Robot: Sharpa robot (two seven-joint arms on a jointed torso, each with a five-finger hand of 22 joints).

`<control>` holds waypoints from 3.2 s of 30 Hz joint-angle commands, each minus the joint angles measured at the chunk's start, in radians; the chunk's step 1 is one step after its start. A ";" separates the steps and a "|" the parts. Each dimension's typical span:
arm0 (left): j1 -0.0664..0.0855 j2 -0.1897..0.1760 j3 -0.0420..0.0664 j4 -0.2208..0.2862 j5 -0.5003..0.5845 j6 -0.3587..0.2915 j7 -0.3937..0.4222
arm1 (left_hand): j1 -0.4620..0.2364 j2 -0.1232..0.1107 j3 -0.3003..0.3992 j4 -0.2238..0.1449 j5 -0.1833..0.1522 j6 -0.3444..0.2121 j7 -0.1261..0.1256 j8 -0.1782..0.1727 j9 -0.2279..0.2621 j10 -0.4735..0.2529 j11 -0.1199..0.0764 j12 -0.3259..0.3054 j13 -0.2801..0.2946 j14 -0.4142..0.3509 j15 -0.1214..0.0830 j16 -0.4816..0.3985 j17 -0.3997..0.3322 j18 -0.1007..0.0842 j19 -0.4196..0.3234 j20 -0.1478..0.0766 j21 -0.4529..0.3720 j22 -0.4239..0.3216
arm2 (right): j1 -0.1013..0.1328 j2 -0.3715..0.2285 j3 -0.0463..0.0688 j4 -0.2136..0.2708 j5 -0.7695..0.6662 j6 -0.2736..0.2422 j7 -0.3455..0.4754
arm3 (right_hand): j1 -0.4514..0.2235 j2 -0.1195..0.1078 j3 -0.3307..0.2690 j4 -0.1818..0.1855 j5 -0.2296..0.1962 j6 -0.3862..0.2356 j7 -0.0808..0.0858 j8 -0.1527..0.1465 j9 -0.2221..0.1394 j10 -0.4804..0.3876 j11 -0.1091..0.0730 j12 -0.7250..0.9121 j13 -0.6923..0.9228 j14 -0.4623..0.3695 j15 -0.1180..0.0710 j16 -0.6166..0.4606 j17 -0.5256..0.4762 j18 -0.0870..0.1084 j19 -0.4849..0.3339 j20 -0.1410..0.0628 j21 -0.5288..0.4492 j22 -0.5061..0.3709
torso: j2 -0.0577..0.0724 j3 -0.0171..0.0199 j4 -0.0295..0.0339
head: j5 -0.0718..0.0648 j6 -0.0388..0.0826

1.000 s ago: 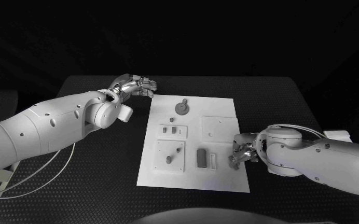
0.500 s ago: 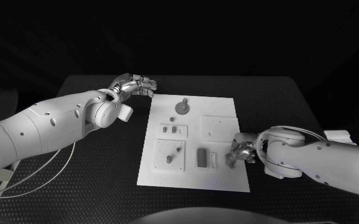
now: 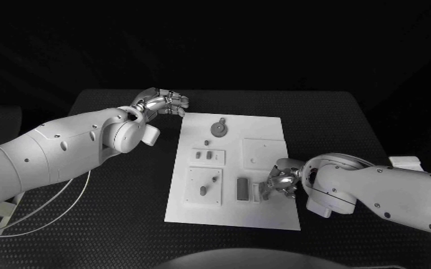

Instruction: Assemble the parts on the task board

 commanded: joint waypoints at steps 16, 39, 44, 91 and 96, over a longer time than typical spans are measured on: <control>0.001 0.003 0.001 0.003 0.005 0.022 0.004 | -0.009 -0.002 0.001 0.007 0.008 -0.007 -0.003 0.006 -0.002 -0.003 0.000 0.002 -0.002 0.007 0.000 -0.008 0.002 0.007 0.008 0.001 -0.004 0.002 | -0.001 0.046 -0.001 -0.028 0.090 0.014 -0.003 | 0.035 0.033 0.000 0.000 0.003 -0.013 0.021 0.002 0.010 0.009 -0.001 0.004 -0.002 0.007 -0.001 0.003 -0.004 0.049 0.009 0.000 0.005 0.017 | 0.000 0.0009 -0.0009 | 0.000 -0.004; 0.001 0.001 0.001 0.004 0.005 0.026 0.002 | -0.012 -0.002 0.001 0.010 0.009 -0.008 -0.003 0.006 -0.002 -0.004 0.001 0.001 -0.002 0.007 0.000 -0.011 0.005 0.007 0.008 0.001 -0.005 0.002 | -0.001 0.058 -0.001 -0.041 0.088 0.066 -0.016 | -0.075 0.020 -0.016 0.008 0.004 0.005 0.018 -0.001 -0.012 0.005 -0.004 -0.006 -0.008 0.007 -0.005 -0.002 -0.010 0.049 0.016 0.003 -0.004 0.009 | 0.000 0.0007 -0.0013 | 0.000 -0.011; 0.001 0.001 0.001 0.004 0.005 0.026 0.001 | -0.013 -0.001 0.001 0.011 0.010 -0.008 -0.003 0.006 -0.003 -0.004 0.001 0.001 -0.002 0.007 0.000 -0.012 0.006 0.007 0.008 0.001 -0.005 0.002 | -0.002 0.062 -0.001 -0.042 0.088 0.075 -0.014 | -0.117 0.012 -0.013 0.013 0.004 0.009 0.018 -0.002 -0.019 0.005 -0.004 -0.007 -0.009 0.008 -0.005 -0.002 -0.009 0.049 0.018 0.003 -0.007 0.008 | 0.000 0.0010 -0.0006 | 0.000 -0.012; 0.001 -0.003 0.000 0.005 0.005 0.021 0.006 | -0.012 0.001 0.005 0.015 0.013 -0.009 -0.002 0.007 -0.004 -0.006 0.001 0.001 -0.003 0.008 0.000 -0.016 0.012 0.007 0.008 0.001 -0.007 0.004 | 0.015 -0.037 -0.001 0.006 -0.372 -0.123 0.425 | 0.072 -0.101 0.039 0.004 0.003 -0.047 0.040 -0.019 -0.045 -0.001 0.017 0.017 0.008 -0.011 0.013 -0.015 -0.036 0.049 0.016 -0.006 -0.016 0.015 | 0.000 0.0020 -0.0022 | 0.006 -0.012; 0.001 -0.002 0.000 0.004 0.005 0.021 0.006 | -0.012 0.001 0.005 0.015 0.013 -0.009 -0.002 0.007 -0.004 -0.005 0.001 0.001 -0.003 0.008 0.000 -0.016 0.012 0.007 0.008 0.001 -0.007 0.004 | 0.015 -0.030 -0.001 -0.003 -0.405 -0.136 0.434 | 0.110 -0.098 0.031 0.003 0.003 -0.056 0.044 -0.022 -0.050 -0.009 0.020 0.010 0.001 -0.019 0.016 -0.019 -0.045 0.049 0.010 -0.002 -0.018 0.016 | 0.000 0.0012 -0.0013 | 0.004 -0.011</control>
